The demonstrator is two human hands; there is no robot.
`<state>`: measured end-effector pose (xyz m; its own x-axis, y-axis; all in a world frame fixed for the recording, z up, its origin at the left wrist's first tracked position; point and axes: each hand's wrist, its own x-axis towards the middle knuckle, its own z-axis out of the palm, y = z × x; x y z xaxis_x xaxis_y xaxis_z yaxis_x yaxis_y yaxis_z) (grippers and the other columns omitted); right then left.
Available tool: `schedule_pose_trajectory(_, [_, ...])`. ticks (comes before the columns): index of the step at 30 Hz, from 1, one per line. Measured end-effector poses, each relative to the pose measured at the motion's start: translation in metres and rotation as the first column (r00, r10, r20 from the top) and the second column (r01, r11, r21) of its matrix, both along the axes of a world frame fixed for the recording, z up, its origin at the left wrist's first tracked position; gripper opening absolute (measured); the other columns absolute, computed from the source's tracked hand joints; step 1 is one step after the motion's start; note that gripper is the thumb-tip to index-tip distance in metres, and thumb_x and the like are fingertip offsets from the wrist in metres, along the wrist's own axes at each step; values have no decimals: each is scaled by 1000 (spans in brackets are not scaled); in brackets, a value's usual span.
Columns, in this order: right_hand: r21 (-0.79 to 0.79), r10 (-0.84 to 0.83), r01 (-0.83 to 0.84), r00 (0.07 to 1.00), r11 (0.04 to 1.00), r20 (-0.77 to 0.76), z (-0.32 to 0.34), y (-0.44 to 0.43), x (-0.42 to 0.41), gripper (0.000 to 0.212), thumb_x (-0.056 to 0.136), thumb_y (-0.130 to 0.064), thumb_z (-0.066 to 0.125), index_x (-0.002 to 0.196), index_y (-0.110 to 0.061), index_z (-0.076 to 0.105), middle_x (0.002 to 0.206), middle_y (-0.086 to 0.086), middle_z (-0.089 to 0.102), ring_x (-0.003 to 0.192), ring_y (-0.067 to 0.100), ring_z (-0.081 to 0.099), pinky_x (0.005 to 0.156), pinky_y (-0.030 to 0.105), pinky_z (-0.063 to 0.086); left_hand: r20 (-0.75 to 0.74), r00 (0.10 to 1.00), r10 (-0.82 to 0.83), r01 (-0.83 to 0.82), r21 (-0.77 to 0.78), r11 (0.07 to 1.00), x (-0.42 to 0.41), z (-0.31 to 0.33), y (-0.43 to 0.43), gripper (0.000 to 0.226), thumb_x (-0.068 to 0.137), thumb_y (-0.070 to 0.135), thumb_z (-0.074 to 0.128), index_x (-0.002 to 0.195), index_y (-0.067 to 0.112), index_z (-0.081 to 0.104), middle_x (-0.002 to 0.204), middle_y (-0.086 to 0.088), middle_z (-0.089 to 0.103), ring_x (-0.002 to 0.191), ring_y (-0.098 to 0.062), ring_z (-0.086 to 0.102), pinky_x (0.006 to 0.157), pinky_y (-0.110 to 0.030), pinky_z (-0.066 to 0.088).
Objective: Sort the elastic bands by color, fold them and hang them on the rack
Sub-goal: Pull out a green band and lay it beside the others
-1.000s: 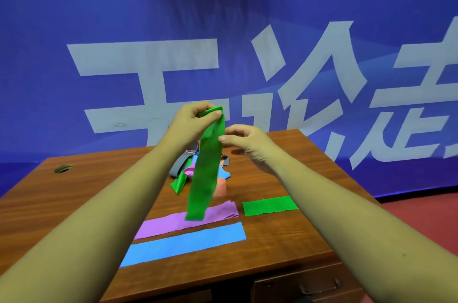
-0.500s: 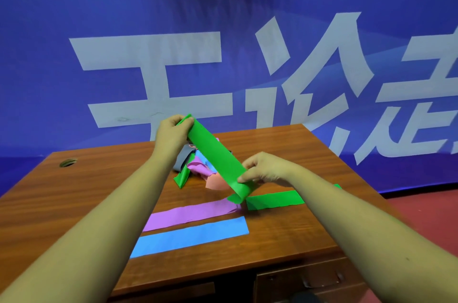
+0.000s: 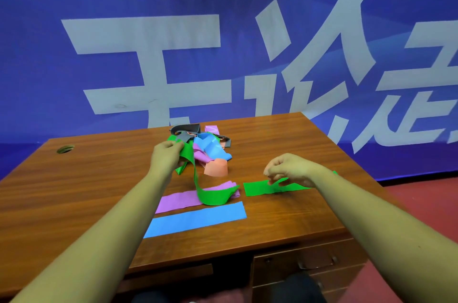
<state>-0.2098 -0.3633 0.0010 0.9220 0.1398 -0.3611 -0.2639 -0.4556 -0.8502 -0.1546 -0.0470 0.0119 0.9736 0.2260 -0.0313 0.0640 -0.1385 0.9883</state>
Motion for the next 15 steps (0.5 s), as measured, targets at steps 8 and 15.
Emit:
schedule_pose_trajectory(8, [137,46,-91,953,986,300,6,61,9,63,78,-20,80,135,-24,54,128,-8,58,112,6,59,87,17,49,141,808,-573,571,58,819,-33,35,-30,15,97,19,58,92,8,68,79,-5,64,74,-17,60,68,-27,49])
schedule_pose_trajectory(15, [290,308,-343,938,893,160,15,75,8,30,87,-4,67,116,2,66,118,18,69,112,27,65,105,38,47,276,760,-588,629,-86,772,-29,82,-44,13,93,18,61,83,13,68,76,-6,63,70,-18,59,67,-25,50])
